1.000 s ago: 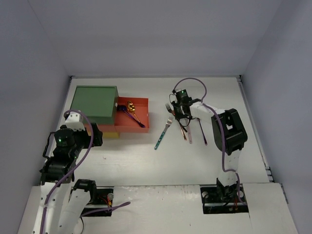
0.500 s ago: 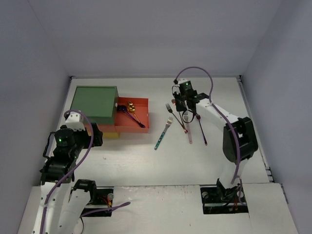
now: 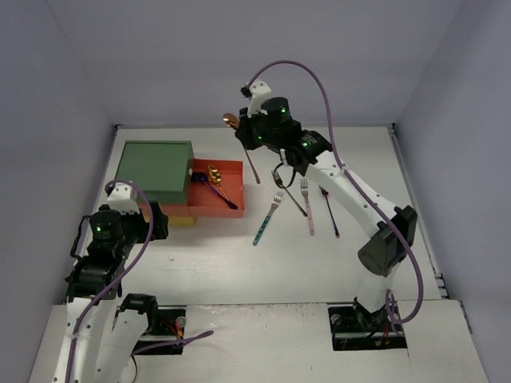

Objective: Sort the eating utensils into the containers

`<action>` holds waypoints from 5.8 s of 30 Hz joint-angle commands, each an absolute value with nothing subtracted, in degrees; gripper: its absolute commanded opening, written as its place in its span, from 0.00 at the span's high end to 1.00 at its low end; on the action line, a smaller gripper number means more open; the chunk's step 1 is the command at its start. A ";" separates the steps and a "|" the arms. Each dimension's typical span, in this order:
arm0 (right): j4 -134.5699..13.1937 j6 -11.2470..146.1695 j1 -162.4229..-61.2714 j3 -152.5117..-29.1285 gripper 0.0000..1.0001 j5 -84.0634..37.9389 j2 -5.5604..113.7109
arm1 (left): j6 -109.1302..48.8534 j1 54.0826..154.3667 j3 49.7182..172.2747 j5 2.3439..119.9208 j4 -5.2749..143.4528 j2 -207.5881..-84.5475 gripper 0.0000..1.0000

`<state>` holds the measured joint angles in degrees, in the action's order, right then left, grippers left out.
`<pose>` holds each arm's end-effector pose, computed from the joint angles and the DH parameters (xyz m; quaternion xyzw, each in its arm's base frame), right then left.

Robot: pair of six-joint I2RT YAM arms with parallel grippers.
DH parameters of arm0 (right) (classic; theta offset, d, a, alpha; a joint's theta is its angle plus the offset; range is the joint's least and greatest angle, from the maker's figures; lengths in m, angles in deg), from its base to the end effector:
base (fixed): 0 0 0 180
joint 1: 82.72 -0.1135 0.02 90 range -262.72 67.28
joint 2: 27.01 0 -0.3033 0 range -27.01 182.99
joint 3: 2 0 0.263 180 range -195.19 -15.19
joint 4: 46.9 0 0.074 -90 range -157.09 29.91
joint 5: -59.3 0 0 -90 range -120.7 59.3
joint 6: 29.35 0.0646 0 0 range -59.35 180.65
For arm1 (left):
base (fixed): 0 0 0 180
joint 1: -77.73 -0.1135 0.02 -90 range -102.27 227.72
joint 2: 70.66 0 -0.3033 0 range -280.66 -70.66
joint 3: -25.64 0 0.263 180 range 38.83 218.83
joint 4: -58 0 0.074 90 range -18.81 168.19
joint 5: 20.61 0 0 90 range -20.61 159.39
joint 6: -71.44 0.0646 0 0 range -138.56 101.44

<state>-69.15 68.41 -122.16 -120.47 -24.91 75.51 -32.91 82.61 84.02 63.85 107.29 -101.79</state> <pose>0.3635 0.3075 0.4667 -0.2355 0.7065 0.3012 0.5955 0.1214 -0.0166 0.3388 -0.0415 0.8277 -0.1328 0.5437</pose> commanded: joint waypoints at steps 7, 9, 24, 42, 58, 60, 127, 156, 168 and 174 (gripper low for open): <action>-63.22 68.89 -128.41 -128.21 1.00 -23.34 87.06 | -33.32 82.89 84.71 63.59 103.61 -101.85 0.13; -61.71 68.70 -128.93 -126.30 1.00 -23.45 87.54 | -33.32 82.86 84.71 63.59 103.58 -101.78 0.13; -57.19 63.74 -129.74 -115.91 1.00 -23.15 88.57 | -33.32 82.91 84.71 63.50 103.54 -101.42 0.13; -57.18 62.39 -129.73 -122.98 1.00 -23.07 90.05 | -33.32 82.82 84.71 63.50 103.61 -101.69 0.13; -56.85 61.18 -129.66 -118.40 0.95 -23.57 91.56 | -33.32 82.83 84.71 63.42 103.54 -101.95 0.13; -56.92 61.17 -129.73 -118.07 0.90 -23.43 91.33 | -33.32 82.82 84.71 63.42 103.61 -101.95 0.13; -58.86 48.03 -110.52 -98.89 0.56 10.32 86.96 | -26.85 66.56 121.32 60.04 99.02 -151.51 0.13; -59.92 28.35 -113.28 -103.58 0.56 15.39 90.05 | -26.03 67.25 115.22 58.68 95.02 -152.56 0.13; -61.85 24.50 -114.45 -105.00 0.66 15.96 89.40 | -26.26 67.27 114.94 58.49 94.96 -152.75 0.13; -61.94 24.35 -114.52 -106.16 0.79 16.79 87.45 | -26.73 67.19 114.93 58.14 94.98 -152.84 0.13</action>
